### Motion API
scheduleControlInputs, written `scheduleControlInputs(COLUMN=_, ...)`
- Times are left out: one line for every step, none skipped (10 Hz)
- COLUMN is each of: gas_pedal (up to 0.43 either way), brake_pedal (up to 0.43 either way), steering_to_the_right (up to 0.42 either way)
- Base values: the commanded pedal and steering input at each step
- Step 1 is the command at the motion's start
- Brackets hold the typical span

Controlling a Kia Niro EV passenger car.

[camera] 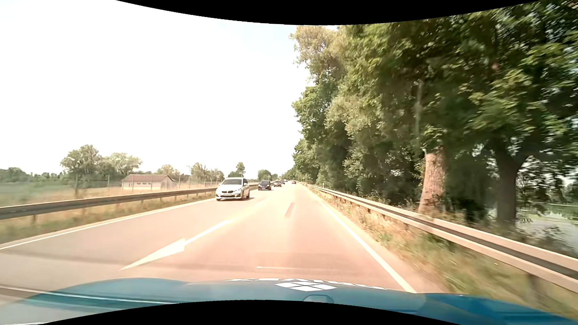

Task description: Follow the waypoints while adhering to traffic rules and regulations

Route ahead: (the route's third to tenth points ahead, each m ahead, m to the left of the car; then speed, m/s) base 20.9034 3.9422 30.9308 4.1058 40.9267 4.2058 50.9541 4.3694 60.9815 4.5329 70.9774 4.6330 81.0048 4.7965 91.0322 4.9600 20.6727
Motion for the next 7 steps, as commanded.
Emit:
scheduleControlInputs(gas_pedal=0.197, brake_pedal=0.000, steering_to_the_right=-0.002)
scheduleControlInputs(gas_pedal=0.197, brake_pedal=0.000, steering_to_the_right=-0.002)
scheduleControlInputs(gas_pedal=0.197, brake_pedal=0.000, steering_to_the_right=-0.003)
scheduleControlInputs(gas_pedal=0.197, brake_pedal=0.000, steering_to_the_right=-0.002)
scheduleControlInputs(gas_pedal=0.197, brake_pedal=0.000, steering_to_the_right=-0.002)
scheduleControlInputs(gas_pedal=0.197, brake_pedal=0.000, steering_to_the_right=-0.002)
scheduleControlInputs(gas_pedal=0.197, brake_pedal=0.000, steering_to_the_right=-0.002)
